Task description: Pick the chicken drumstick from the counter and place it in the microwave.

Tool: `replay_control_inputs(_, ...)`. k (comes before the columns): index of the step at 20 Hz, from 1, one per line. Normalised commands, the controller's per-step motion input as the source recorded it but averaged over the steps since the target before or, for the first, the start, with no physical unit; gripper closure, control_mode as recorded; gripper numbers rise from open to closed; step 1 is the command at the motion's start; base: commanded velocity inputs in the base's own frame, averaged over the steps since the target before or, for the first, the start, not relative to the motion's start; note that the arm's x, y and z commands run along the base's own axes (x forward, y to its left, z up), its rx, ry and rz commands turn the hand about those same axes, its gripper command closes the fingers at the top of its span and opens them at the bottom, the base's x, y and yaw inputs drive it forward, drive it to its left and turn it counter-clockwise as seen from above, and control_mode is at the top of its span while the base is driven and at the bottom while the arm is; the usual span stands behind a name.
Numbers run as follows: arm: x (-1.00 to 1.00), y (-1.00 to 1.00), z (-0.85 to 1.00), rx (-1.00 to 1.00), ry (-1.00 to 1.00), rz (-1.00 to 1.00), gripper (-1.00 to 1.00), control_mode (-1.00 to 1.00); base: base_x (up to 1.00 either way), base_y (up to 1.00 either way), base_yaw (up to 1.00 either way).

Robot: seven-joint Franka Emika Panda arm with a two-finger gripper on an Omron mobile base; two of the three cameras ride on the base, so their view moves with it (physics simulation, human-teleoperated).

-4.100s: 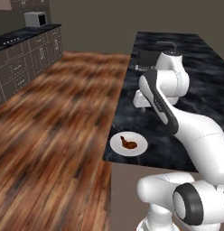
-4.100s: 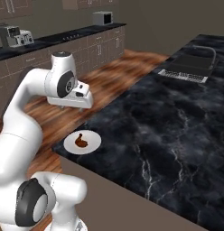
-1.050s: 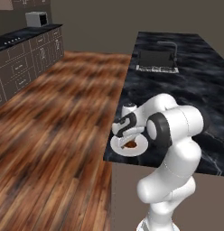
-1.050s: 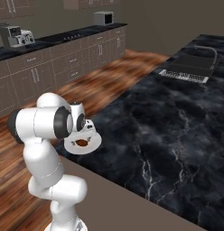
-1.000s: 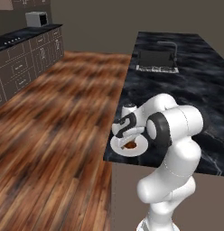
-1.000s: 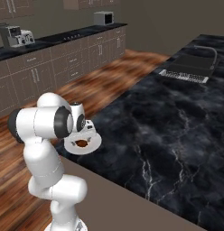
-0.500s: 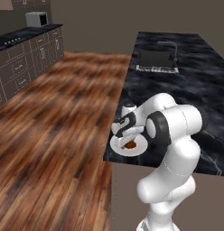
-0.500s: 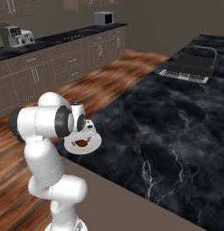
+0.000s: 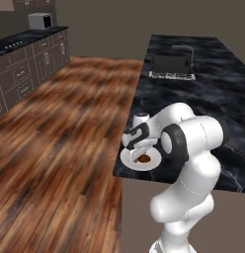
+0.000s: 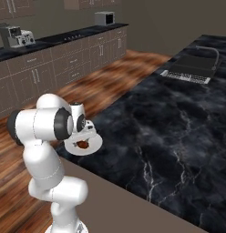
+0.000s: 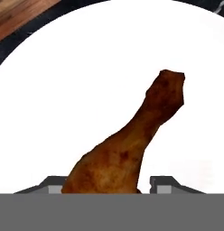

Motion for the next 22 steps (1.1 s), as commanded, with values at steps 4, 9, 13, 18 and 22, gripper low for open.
replay_control_inputs(4, -0.5, 0.0, 0.56, 0.0, 0.0, 0.0, 1.0, -1.0, 0.0, 0.0, 0.0)
replay_control_inputs(9, -0.48, 0.01, 0.94, 0.0, 0.0, 0.0, 1.0, -1.0, 0.0, 0.0, 0.0)
replay_control_inputs(13, -0.46, 0.16, 1.0, -0.02, 0.0, 0.0, 1.0, -1.0, 0.0, 0.0, 0.0)
replay_control_inputs(18, -0.91, 0.0, 0.6, 0.0, 0.03, 0.0, 1.0, -1.0, 0.0, 0.0, 0.0)
replay_control_inputs(22, -1.0, 0.0, 0.3, 0.0, 0.0, -0.07, 1.0, -1.0, 0.0, 0.0, 0.0)
